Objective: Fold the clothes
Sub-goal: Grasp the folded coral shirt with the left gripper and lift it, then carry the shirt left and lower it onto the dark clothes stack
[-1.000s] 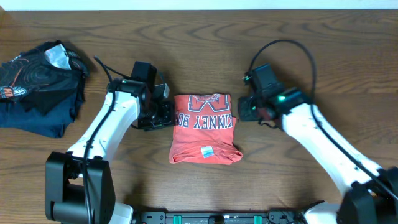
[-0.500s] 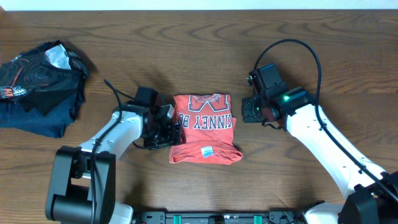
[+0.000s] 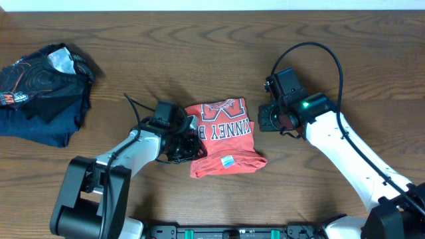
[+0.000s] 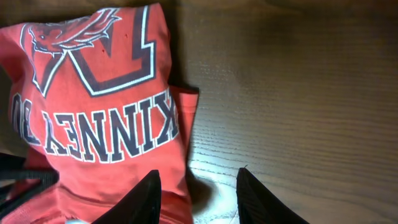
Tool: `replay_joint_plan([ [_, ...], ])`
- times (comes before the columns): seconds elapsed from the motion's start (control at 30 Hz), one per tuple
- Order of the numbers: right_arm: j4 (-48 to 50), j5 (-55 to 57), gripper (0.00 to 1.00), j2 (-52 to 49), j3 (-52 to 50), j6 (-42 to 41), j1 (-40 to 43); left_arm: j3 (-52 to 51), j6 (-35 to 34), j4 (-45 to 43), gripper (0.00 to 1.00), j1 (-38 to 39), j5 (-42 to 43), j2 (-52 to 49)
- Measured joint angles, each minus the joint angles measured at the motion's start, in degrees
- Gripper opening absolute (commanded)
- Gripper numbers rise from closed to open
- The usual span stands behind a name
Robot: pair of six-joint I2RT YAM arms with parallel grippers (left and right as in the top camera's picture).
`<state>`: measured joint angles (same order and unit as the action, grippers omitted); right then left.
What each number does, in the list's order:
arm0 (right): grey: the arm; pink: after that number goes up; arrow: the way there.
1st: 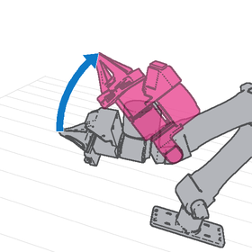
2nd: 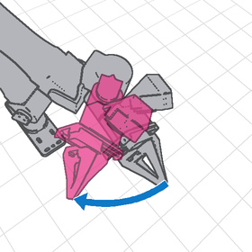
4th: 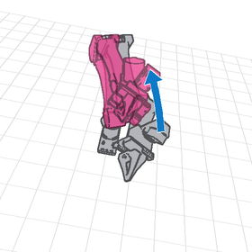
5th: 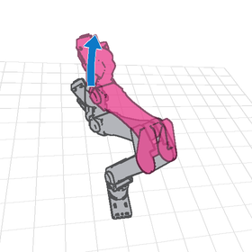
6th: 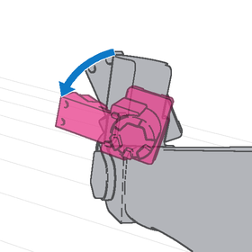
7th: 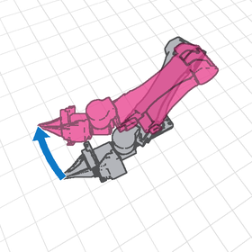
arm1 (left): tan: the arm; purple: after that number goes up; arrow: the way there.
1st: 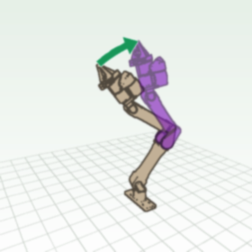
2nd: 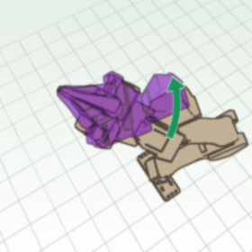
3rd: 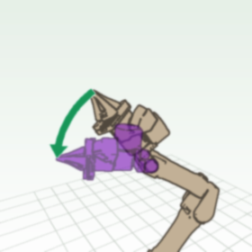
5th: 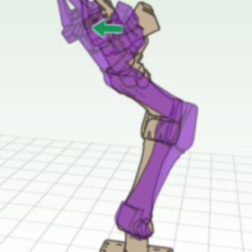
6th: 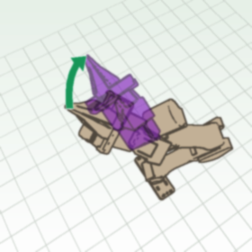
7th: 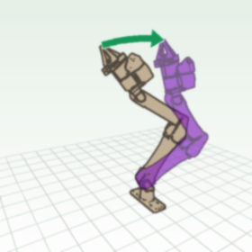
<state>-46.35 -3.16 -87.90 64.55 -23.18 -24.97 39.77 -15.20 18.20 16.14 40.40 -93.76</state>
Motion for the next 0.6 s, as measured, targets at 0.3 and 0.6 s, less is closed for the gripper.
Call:
replay_joint_plan([
  [0.3, -1.03, 0.00, 0.38, 0.00, 0.00, 0.02, 0.00, 2.01, -2.40, -0.52, 0.06, -1.55, -0.74, -0.09],
  [0.6, -1.22, 0.22, 0.38, 0.00, 0.00, 0.22, 0.00, 21.53, 5.11, 22.34, 0.06, -10.10, -23.93, 2.34],
])
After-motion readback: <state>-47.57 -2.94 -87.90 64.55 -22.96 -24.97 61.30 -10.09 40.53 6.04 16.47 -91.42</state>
